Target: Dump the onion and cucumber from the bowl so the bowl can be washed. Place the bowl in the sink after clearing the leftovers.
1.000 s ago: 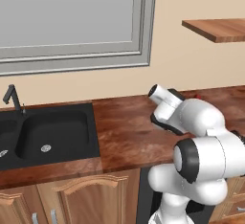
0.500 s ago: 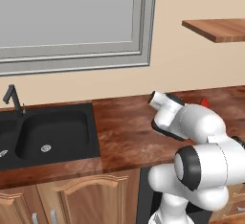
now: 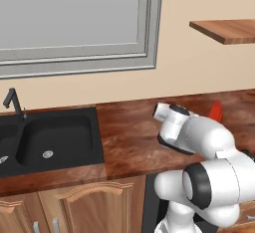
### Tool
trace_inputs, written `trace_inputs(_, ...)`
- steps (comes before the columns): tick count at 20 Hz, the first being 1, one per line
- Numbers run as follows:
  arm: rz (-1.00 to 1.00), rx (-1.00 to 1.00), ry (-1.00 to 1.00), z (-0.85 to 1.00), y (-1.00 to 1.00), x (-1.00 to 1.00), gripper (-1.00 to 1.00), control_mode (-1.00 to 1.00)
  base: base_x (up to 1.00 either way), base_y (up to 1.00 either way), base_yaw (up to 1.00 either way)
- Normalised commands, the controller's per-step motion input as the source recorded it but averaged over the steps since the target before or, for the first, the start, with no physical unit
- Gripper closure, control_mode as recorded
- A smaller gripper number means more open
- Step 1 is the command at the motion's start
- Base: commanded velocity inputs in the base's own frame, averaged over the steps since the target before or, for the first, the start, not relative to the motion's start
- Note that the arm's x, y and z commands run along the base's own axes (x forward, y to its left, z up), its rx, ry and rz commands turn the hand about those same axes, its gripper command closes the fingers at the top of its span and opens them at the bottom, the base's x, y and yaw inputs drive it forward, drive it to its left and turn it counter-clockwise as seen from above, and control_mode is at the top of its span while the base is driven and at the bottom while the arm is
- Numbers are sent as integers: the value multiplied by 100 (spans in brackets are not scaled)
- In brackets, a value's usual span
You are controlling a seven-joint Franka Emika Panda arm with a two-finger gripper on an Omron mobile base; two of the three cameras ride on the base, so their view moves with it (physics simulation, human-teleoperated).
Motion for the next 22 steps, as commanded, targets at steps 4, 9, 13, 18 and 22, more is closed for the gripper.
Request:
trace_inputs(4, -2, -15, 0, 33, 0, 0, 100, -100, 0, 0, 0)
trace_inputs(9, 4, -18, 0, 29, 5, 0, 100, -100, 0, 0, 0)
trace_inputs(13, 8, -16, 1, 3, 18, 1, 100, -100, 0, 0, 0)
trace_inputs(18, 4, -6, 10, 0, 26, 11, 100, -100, 0, 0, 0)
trace_inputs(22, 1, 0, 9, 22, 15, 28, 100, -100, 0, 0, 0)
